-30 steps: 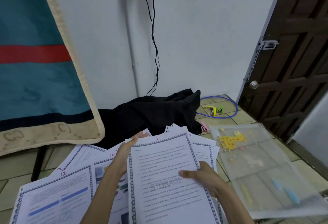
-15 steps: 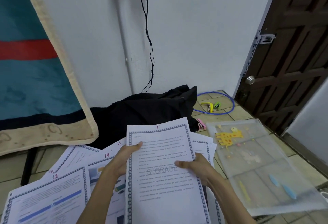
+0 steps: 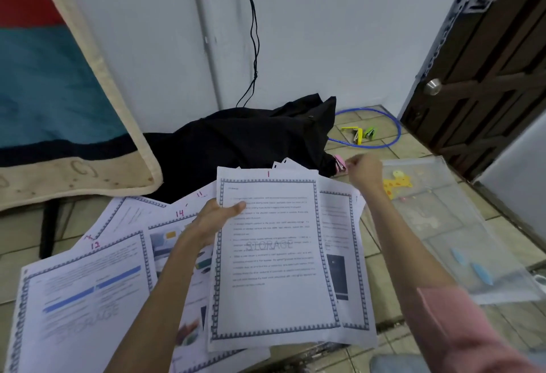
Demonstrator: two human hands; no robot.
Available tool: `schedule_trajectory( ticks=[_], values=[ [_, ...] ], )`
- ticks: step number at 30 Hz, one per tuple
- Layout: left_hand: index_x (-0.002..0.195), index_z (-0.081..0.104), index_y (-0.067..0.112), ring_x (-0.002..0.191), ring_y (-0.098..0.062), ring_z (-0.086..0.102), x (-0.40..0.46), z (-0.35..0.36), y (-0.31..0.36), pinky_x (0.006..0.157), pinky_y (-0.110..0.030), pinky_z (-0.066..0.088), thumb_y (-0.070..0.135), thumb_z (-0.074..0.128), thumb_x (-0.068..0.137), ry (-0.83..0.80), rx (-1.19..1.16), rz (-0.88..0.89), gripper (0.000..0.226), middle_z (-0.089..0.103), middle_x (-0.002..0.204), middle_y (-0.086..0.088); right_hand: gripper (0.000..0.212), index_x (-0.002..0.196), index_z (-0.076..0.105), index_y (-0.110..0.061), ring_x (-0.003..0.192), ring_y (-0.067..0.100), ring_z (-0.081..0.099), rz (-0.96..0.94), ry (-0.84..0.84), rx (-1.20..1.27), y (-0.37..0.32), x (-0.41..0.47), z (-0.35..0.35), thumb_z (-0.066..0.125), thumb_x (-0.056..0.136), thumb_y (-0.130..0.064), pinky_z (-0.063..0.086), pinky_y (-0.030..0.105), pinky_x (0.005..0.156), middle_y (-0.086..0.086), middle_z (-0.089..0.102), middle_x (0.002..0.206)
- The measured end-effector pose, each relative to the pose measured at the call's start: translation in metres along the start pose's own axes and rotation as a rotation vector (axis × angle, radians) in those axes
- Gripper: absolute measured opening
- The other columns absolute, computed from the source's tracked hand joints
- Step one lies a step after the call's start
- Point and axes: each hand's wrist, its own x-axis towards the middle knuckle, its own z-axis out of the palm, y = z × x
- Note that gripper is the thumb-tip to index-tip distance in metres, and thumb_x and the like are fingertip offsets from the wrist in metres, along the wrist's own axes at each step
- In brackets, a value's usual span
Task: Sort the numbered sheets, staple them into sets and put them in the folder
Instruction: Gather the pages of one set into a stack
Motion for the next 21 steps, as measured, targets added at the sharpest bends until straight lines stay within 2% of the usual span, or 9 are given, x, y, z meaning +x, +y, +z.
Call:
schedule_trajectory(
  ticks=[2, 3, 4, 5, 6, 10, 14, 18, 21],
  values=[
    [0.108, 0.063, 0.012, 0.096, -0.025, 0.068, -0.001, -0.001, -0.001, 0.085, -0.043, 0.054, 0.021, 0.064, 0.086, -0.031, -0.012, 0.006, 0.024, 0.070, 0.104, -0.008, 0.026, 0.099, 0.061, 0.018, 0.119, 0.037, 0.048, -0.012, 0.004, -0.032, -0.002, 0.021, 0.011, 0.042, 0.085, 0.009, 0.048, 0.042, 0.079, 0.033, 0.063, 0.108],
    [0.110, 0.063, 0.012, 0.098, -0.026, 0.067, -0.002, -0.002, -0.002, 0.088, -0.045, 0.053, 0.023, 0.065, 0.084, -0.047, -0.025, 0.010, 0.029, 0.070, 0.107, -0.009, 0.023, 0.090, 0.062, 0.012, 0.105, 0.029, 0.061, -0.017, -0.019, -0.065, -0.002, 0.026, 0.017, 0.040, 0.087, 0.009, 0.046, 0.039, 0.067, 0.033, 0.061, 0.094],
    [0.113, 0.062, 0.012, 0.100, -0.027, 0.067, -0.002, -0.003, -0.002, 0.090, -0.047, 0.052, 0.025, 0.068, 0.080, -0.064, -0.036, 0.015, 0.036, 0.069, 0.109, -0.010, 0.020, 0.081, 0.057, 0.003, 0.080, 0.019, 0.031, -0.024, -0.049, -0.135, -0.001, 0.029, 0.022, 0.039, 0.088, 0.007, 0.038, 0.035, 0.057, 0.027, 0.051, 0.078],
    [0.116, 0.061, 0.011, 0.102, -0.027, 0.066, -0.002, -0.004, -0.002, 0.090, -0.048, 0.052, 0.029, 0.070, 0.075, -0.076, -0.038, 0.016, 0.046, 0.069, 0.112, -0.010, 0.020, 0.080, 0.055, -0.002, 0.086, 0.018, 0.023, -0.022, -0.072, -0.189, -0.002, 0.032, 0.026, 0.039, 0.090, 0.005, 0.031, 0.032, 0.056, 0.021, 0.044, 0.073],
    [0.118, 0.060, 0.010, 0.103, -0.028, 0.066, -0.003, -0.004, -0.001, 0.091, -0.048, 0.051, 0.032, 0.070, 0.070, -0.089, -0.036, 0.017, 0.053, 0.068, 0.113, -0.010, 0.020, 0.080, 0.058, 0.000, 0.075, 0.026, 0.036, -0.031, -0.084, -0.241, 0.000, 0.036, 0.029, 0.041, 0.091, 0.003, 0.029, 0.032, 0.060, 0.018, 0.043, 0.074],
    [0.116, 0.061, 0.010, 0.105, -0.028, 0.064, -0.002, -0.006, -0.002, 0.092, -0.047, 0.050, 0.031, 0.069, 0.069, -0.120, -0.048, 0.017, 0.052, 0.067, 0.116, -0.012, 0.017, 0.081, 0.058, 0.002, 0.073, 0.026, 0.042, -0.028, -0.067, -0.275, 0.007, 0.047, 0.037, 0.056, 0.092, -0.011, 0.031, 0.033, 0.065, 0.020, 0.047, 0.079],
    [0.105, 0.064, 0.017, 0.099, -0.022, 0.067, -0.004, -0.006, -0.003, 0.089, -0.042, 0.052, 0.020, 0.062, 0.084, -0.133, -0.067, 0.024, 0.021, 0.069, 0.106, -0.004, 0.031, 0.102, 0.055, 0.006, 0.101, 0.038, 0.055, -0.055, 0.046, -0.271, 0.006, 0.050, 0.042, 0.055, 0.094, -0.023, 0.039, 0.040, 0.072, 0.029, 0.056, 0.107],
    [0.111, 0.061, 0.013, 0.108, -0.027, 0.062, -0.007, -0.006, -0.003, 0.095, -0.044, 0.048, 0.022, 0.064, 0.079, -0.146, -0.083, 0.032, 0.033, 0.067, 0.113, -0.008, 0.043, 0.059, 0.039, -0.003, 0.090, 0.036, 0.055, -0.030, -0.041, -0.434, 0.006, 0.054, 0.042, 0.058, 0.092, -0.023, 0.034, 0.035, 0.067, 0.015, 0.044, 0.067],
    [0.112, 0.061, 0.013, 0.109, -0.027, 0.061, -0.009, -0.007, -0.004, 0.097, -0.044, 0.047, 0.019, 0.062, 0.084, -0.151, -0.085, 0.026, 0.028, 0.065, 0.116, -0.010, 0.046, 0.054, 0.032, -0.007, 0.058, 0.026, 0.042, -0.032, -0.093, -0.416, 0.002, 0.057, 0.039, 0.060, 0.089, -0.018, 0.027, 0.031, 0.050, 0.009, 0.032, 0.056]
  ],
)
